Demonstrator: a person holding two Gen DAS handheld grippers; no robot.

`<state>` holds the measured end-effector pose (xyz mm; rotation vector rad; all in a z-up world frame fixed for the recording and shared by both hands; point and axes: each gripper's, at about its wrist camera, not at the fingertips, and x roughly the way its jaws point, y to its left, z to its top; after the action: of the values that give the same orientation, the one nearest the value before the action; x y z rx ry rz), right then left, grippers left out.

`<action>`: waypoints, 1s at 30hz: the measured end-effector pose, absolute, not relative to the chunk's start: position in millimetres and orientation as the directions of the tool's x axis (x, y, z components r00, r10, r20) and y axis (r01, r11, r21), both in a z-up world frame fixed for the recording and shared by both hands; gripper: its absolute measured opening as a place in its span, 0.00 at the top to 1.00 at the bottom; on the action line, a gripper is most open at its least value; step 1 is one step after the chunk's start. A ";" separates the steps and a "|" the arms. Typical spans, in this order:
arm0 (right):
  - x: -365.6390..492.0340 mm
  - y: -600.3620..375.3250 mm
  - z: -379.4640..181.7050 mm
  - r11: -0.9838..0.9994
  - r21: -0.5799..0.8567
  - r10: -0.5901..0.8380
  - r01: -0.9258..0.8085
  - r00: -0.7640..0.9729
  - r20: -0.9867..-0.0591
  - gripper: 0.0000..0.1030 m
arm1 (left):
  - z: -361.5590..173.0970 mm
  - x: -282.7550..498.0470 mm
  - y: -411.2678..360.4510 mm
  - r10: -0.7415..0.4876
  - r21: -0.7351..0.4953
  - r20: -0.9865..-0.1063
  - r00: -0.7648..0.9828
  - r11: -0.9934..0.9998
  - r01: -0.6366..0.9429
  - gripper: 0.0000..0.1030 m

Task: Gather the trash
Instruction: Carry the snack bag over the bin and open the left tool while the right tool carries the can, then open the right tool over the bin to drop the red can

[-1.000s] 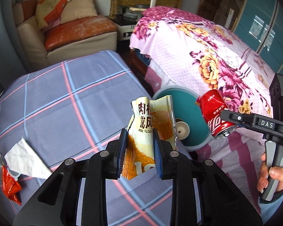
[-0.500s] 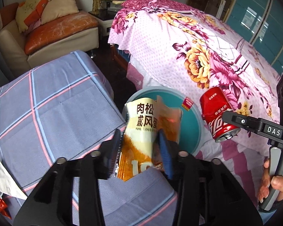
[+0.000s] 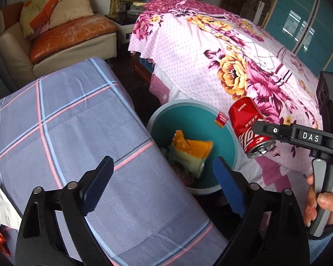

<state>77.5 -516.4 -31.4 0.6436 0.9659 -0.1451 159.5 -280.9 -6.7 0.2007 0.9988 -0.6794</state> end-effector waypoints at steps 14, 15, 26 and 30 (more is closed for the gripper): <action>101.3 -497.7 -34.8 0.826 0.414 0.161 0.382 0.543 -0.824 0.53 | -19.6 169.3 -244.4 -0.439 -0.215 -0.841 0.317 0.808 0.549 0.10; 102.6 -496.7 -35.0 0.827 0.413 0.163 0.382 0.540 -0.826 0.52 | -19.6 169.9 -242.6 -0.440 -0.217 -0.840 0.317 0.808 0.548 0.10; 109.0 -475.4 -35.7 0.858 0.334 0.128 0.391 0.468 -0.875 0.20 | -25.1 172.6 -220.1 -0.452 -0.252 -0.837 0.309 0.819 0.515 0.10; 106.7 -468.3 -37.2 0.862 0.307 0.116 0.403 0.432 -0.894 0.18 | -25.4 169.9 -207.7 -0.453 -0.263 -0.836 0.309 0.825 0.500 0.10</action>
<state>106.7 -468.3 -37.2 0.5286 1.1234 -0.1897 169.9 -207.7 -25.4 0.0489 1.0871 -0.6302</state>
